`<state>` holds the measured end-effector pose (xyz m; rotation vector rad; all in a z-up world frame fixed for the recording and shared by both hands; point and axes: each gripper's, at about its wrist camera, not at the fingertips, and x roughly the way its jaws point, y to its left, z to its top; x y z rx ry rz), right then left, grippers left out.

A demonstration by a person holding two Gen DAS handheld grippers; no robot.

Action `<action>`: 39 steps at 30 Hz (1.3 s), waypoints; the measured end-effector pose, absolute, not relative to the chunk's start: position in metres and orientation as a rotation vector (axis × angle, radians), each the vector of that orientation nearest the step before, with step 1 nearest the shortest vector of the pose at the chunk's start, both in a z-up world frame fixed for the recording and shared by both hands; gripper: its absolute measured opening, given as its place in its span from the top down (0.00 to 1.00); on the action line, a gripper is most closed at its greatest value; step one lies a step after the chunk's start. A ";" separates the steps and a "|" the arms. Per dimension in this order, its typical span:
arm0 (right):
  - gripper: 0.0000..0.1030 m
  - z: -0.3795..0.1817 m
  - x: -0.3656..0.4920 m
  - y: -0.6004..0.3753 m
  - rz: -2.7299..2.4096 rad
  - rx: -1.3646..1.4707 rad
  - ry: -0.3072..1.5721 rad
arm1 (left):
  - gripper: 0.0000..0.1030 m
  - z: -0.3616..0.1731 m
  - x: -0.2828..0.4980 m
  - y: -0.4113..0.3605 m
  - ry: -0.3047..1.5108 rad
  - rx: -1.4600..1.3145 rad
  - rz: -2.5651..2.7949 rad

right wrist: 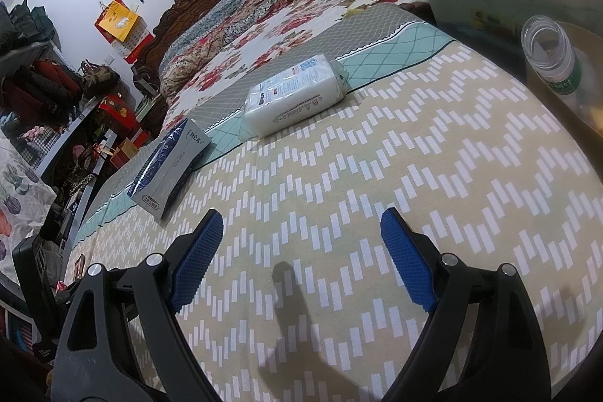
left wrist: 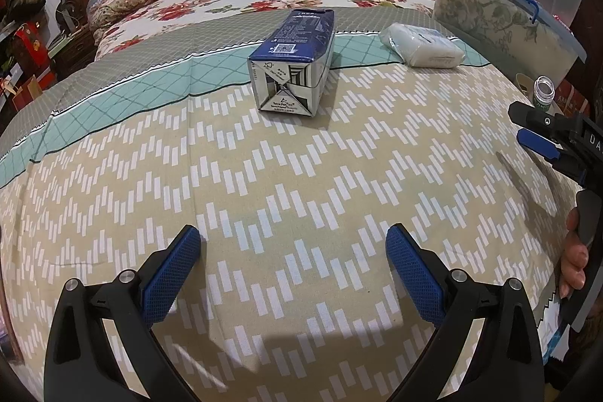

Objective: Collect trash

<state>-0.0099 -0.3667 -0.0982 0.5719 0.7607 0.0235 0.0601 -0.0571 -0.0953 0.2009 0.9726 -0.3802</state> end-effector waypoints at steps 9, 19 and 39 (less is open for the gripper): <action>0.17 -0.098 -0.011 -0.367 0.023 0.573 0.760 | 0.08 -0.096 0.061 -0.057 0.973 0.212 -0.375; 0.17 -0.098 -0.012 -0.367 0.023 0.573 0.760 | 0.08 -0.096 0.061 -0.058 0.973 0.220 -0.372; 0.17 -0.098 -0.013 -0.369 0.023 0.576 0.759 | 0.08 -0.095 0.060 -0.059 0.974 0.222 -0.370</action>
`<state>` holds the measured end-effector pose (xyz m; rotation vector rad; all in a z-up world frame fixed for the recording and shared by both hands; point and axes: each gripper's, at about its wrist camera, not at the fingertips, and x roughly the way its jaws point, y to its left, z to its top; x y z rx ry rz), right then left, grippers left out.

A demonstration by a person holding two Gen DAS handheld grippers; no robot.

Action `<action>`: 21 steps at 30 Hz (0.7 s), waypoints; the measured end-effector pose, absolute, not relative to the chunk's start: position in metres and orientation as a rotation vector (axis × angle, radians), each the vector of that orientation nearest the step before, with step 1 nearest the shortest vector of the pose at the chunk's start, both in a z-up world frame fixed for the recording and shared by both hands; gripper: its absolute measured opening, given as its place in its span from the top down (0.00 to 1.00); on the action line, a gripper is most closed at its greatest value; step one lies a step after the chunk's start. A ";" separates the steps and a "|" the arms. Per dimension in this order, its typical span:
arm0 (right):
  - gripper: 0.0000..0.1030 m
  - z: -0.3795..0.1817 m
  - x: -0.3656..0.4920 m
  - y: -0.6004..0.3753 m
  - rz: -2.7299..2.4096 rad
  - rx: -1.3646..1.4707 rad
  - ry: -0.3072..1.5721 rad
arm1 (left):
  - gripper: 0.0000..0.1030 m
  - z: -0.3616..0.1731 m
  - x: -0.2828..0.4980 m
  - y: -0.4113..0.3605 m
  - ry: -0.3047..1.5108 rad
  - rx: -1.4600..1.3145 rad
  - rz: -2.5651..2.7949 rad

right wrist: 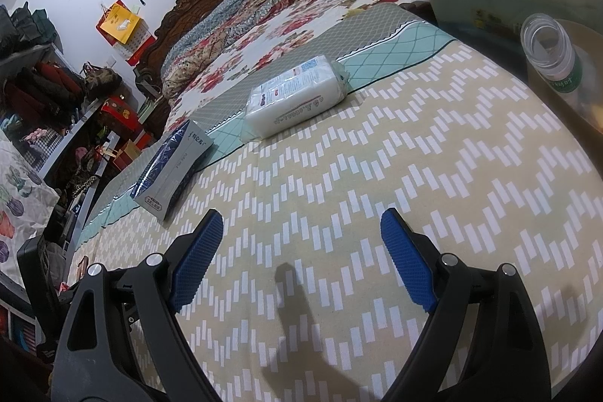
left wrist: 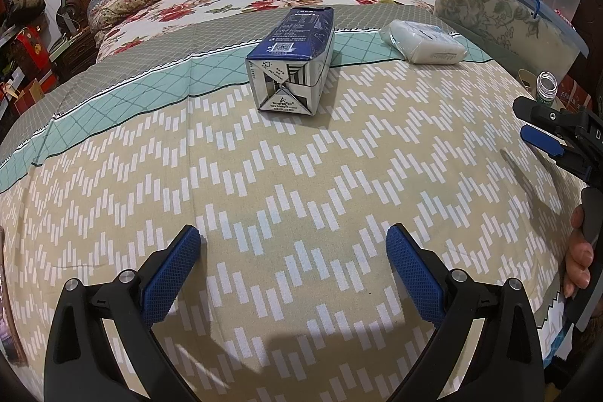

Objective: Collect trash

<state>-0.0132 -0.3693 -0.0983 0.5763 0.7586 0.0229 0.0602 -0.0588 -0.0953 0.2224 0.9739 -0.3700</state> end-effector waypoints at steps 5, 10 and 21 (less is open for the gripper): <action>0.17 -0.099 -0.014 -0.370 0.023 0.577 0.758 | 0.08 -0.095 0.060 -0.060 0.974 0.223 -0.369; 0.17 -0.099 -0.014 -0.370 0.024 0.576 0.759 | 0.08 -0.095 0.060 -0.059 0.974 0.224 -0.369; 0.17 -0.098 -0.010 -0.366 0.022 0.571 0.765 | 0.08 -0.078 0.069 -0.026 0.945 0.075 -0.395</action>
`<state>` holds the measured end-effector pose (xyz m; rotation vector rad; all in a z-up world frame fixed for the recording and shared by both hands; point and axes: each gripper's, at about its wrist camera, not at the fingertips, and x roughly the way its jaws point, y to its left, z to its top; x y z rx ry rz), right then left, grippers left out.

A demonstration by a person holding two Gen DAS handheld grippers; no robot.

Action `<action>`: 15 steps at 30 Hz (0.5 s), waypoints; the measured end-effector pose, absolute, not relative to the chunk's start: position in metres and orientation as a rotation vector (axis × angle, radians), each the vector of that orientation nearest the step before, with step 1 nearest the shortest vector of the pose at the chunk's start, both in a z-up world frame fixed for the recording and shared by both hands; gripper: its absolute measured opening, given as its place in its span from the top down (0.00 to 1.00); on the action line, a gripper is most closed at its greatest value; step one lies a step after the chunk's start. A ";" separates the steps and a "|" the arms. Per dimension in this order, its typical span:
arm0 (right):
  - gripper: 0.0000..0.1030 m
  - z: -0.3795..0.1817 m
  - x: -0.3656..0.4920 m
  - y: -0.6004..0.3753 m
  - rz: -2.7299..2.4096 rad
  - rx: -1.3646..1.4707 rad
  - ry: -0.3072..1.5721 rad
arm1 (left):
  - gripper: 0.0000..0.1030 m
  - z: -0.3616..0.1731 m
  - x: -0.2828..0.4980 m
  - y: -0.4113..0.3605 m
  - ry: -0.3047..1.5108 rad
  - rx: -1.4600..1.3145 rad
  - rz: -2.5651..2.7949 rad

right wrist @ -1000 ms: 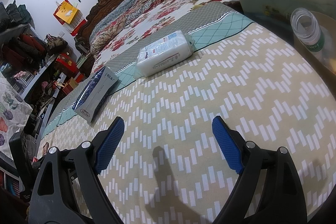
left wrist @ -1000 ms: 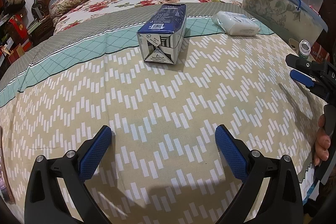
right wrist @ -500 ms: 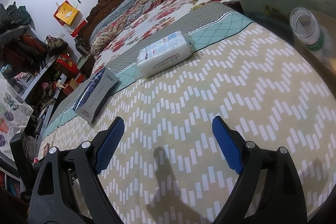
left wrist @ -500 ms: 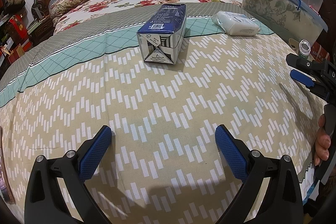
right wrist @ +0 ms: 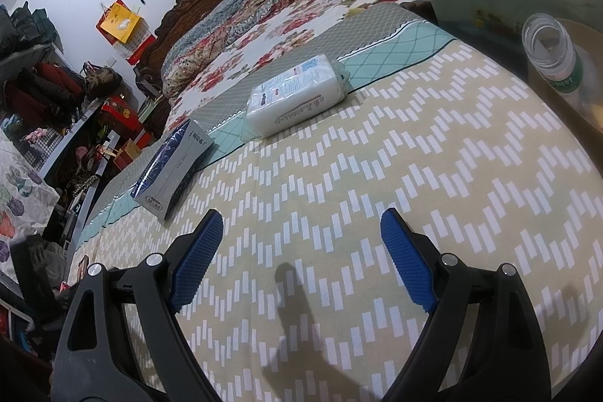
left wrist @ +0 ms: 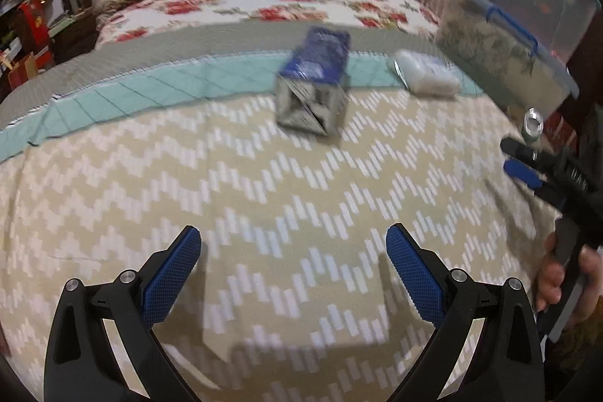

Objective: Collect trash
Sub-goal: 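Grasp the blue milk carton with the left tool while the right tool grasps the white tissue packet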

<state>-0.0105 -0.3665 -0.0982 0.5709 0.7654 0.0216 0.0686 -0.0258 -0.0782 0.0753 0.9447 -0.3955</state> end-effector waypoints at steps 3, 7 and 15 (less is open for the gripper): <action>0.17 -0.096 -0.003 -0.360 0.032 0.557 0.781 | 0.08 -0.062 0.079 -0.019 0.918 0.075 -0.382; 0.17 -0.091 0.018 -0.351 0.048 0.532 0.793 | 0.08 -0.043 0.106 -0.030 0.907 0.113 -0.366; 0.13 -0.074 0.102 -0.378 -0.022 0.521 0.765 | 0.09 -0.041 0.156 -0.089 0.907 0.215 -0.403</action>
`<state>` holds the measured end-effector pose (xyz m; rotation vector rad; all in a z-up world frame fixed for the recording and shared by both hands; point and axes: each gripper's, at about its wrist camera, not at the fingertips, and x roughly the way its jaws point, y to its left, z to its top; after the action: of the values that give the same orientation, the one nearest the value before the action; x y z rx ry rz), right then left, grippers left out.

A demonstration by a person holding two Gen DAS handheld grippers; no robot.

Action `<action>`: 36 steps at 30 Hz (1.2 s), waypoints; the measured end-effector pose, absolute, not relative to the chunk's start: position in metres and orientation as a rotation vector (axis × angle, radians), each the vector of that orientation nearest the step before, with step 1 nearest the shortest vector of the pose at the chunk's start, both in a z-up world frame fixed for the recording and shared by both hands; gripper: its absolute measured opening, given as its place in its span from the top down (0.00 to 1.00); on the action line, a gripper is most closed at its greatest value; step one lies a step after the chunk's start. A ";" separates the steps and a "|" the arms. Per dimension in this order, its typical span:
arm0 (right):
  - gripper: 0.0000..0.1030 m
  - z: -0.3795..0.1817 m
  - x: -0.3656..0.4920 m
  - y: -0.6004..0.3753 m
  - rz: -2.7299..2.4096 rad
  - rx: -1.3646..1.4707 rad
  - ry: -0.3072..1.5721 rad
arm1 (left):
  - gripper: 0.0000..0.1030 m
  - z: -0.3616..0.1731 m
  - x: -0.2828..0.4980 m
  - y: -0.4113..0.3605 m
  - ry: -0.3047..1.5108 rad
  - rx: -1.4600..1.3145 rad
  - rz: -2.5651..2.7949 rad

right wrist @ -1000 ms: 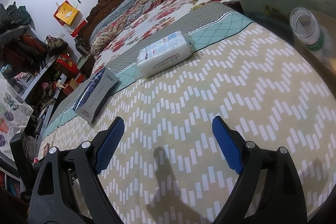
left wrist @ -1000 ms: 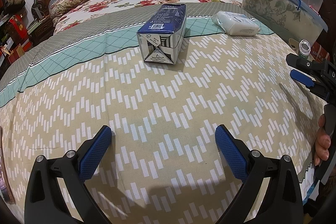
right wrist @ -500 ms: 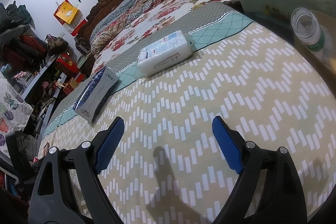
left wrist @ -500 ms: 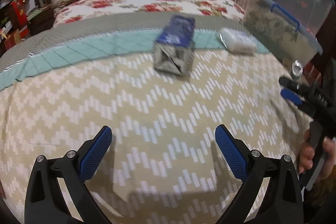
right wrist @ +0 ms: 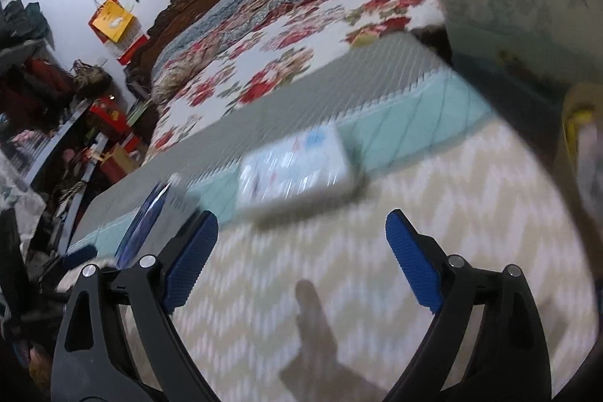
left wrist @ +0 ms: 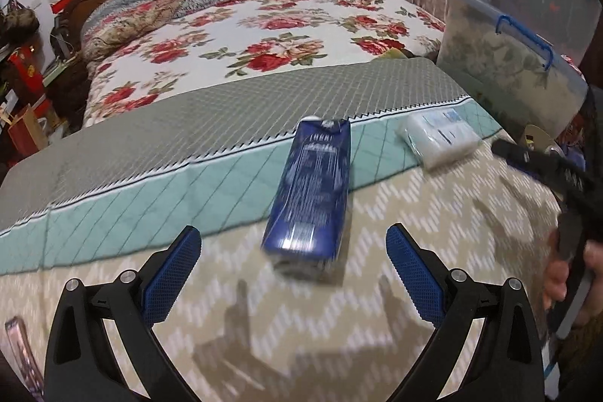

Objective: Collect trash
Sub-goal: 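Grasp the blue milk carton with the left tool while the right tool grasps the white tissue packet, then carry the carton and packet to the wastebasket and drop them in with both tools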

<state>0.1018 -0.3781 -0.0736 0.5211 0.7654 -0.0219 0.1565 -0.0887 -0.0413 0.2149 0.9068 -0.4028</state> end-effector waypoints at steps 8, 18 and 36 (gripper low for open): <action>0.46 -0.107 0.180 -0.410 0.042 0.740 0.922 | 0.40 -0.071 0.198 -0.096 1.037 0.151 -0.395; 0.09 -0.057 0.111 -0.288 0.276 0.223 0.777 | 0.50 -0.075 0.180 -0.083 1.047 0.102 -0.417; 0.39 -0.066 0.135 -0.331 0.209 0.286 0.755 | 0.56 -0.030 0.160 -0.140 0.997 0.068 -0.566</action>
<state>0.1355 -0.3312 -0.0660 0.2856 0.7545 0.2091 0.1600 -0.1404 -0.0299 0.0685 0.9967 -0.5661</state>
